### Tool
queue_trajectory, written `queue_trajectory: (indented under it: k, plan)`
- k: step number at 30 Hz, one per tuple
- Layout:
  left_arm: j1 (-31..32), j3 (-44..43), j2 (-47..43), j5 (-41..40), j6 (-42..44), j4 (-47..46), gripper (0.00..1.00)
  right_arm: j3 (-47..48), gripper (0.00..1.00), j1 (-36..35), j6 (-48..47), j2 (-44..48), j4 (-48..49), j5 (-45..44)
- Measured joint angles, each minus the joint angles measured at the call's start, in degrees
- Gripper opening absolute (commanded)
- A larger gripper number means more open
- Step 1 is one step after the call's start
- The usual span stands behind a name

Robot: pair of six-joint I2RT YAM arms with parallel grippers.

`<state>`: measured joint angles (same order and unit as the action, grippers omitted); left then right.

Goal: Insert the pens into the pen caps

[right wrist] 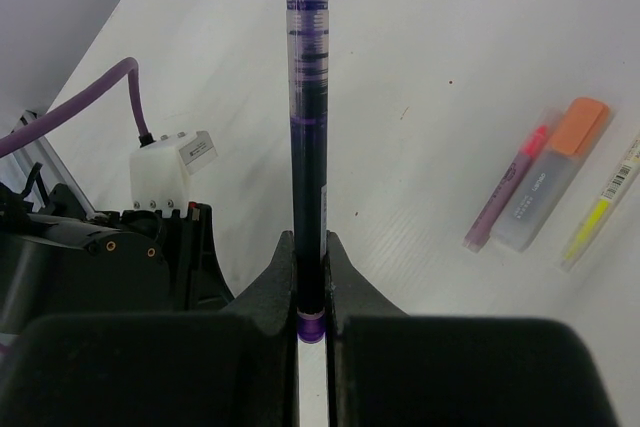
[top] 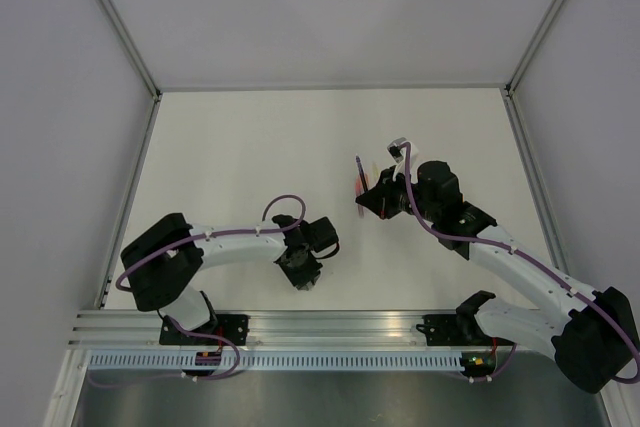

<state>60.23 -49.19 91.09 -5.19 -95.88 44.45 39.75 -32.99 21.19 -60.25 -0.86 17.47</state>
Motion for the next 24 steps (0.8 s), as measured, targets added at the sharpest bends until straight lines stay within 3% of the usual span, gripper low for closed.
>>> queue_trajectory:
  k: [6, 18, 24]
  plan:
    - [0.0, -0.46, 0.22, -0.24, 0.59, 0.42, 0.03, 0.0, 0.0, 0.0, 0.0, -0.02, 0.02, 0.02]
    - [-0.13, 1.2, -3.74, -7.43, 1.38, 3.52, 0.02, 0.0, 0.0, 0.0, 0.02, -2.29, 0.59, 1.97]
    - [-0.15, 1.6, -17.81, -15.06, 6.21, 2.43, 0.02, -0.28, 0.0, 0.0, 0.55, -4.63, 3.91, 8.22]
